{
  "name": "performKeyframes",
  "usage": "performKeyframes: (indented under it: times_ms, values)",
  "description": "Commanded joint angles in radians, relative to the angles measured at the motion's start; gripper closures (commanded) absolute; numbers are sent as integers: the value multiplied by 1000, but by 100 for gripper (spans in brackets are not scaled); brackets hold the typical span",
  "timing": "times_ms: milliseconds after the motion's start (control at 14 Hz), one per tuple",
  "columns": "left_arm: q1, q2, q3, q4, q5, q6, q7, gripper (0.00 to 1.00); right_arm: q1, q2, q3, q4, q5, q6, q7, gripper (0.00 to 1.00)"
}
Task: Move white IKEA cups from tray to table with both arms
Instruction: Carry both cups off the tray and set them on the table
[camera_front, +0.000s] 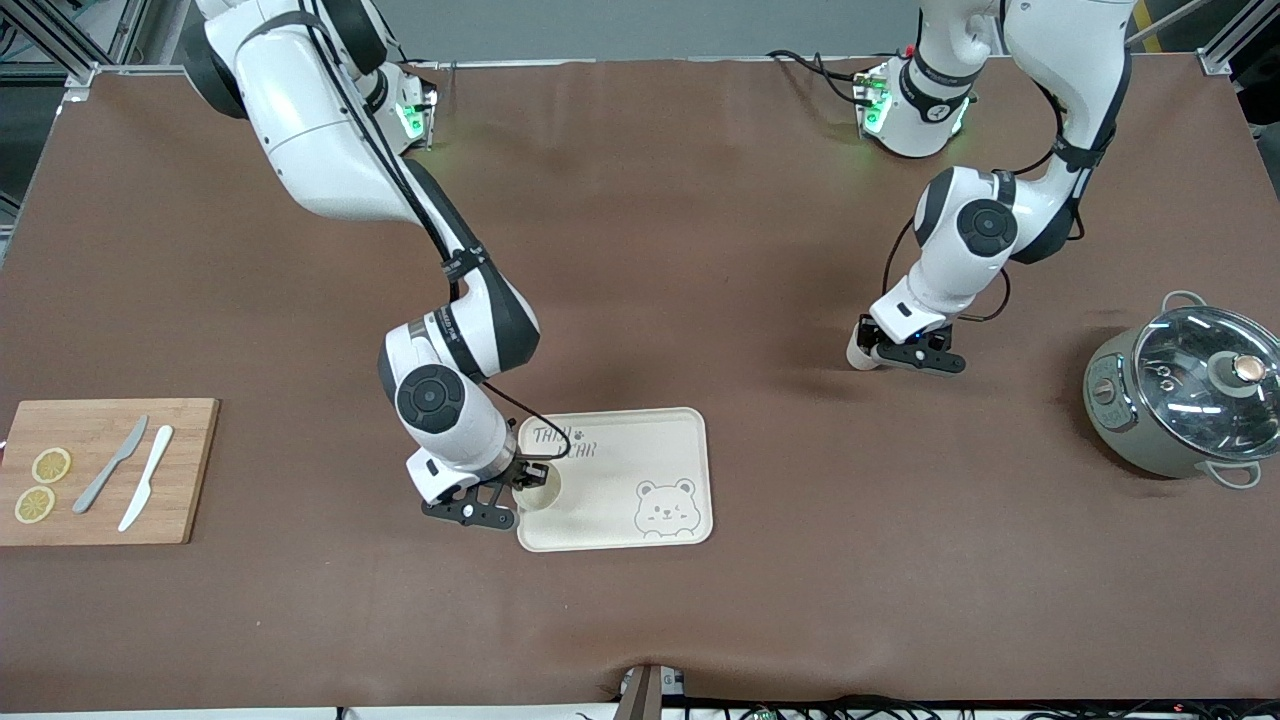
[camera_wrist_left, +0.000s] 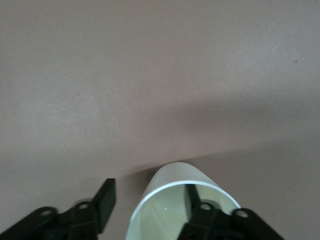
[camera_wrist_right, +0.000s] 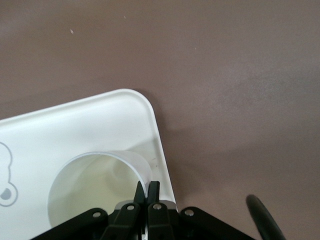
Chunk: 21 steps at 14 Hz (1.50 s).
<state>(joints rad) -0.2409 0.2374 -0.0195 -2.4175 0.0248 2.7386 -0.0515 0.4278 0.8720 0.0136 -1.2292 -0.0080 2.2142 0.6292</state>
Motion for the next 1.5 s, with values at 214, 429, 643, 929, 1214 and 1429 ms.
performKeyframes:
  times_ms: [214,429,643,929,1214,1429]
  values:
    - [18,-119,-7,205,-11,-448,22,0,-84,-19,2,112,-9,-143,-41,100]
    - [23,-107,-7,360,-25,-557,13,0,-159,-33,6,112,-3,-143,-184,100]
    - [48,-57,0,518,-101,-573,-1,0,-239,-51,2,111,0,-160,-346,100]
    - [52,29,4,759,-94,-756,-34,0,-337,-56,0,105,0,-162,-540,100]
    - [77,20,6,885,-91,-861,-22,0,-440,-48,0,82,3,-149,-704,100]
    - [101,-22,6,933,-85,-970,25,0,-504,-44,2,18,32,-76,-779,100]
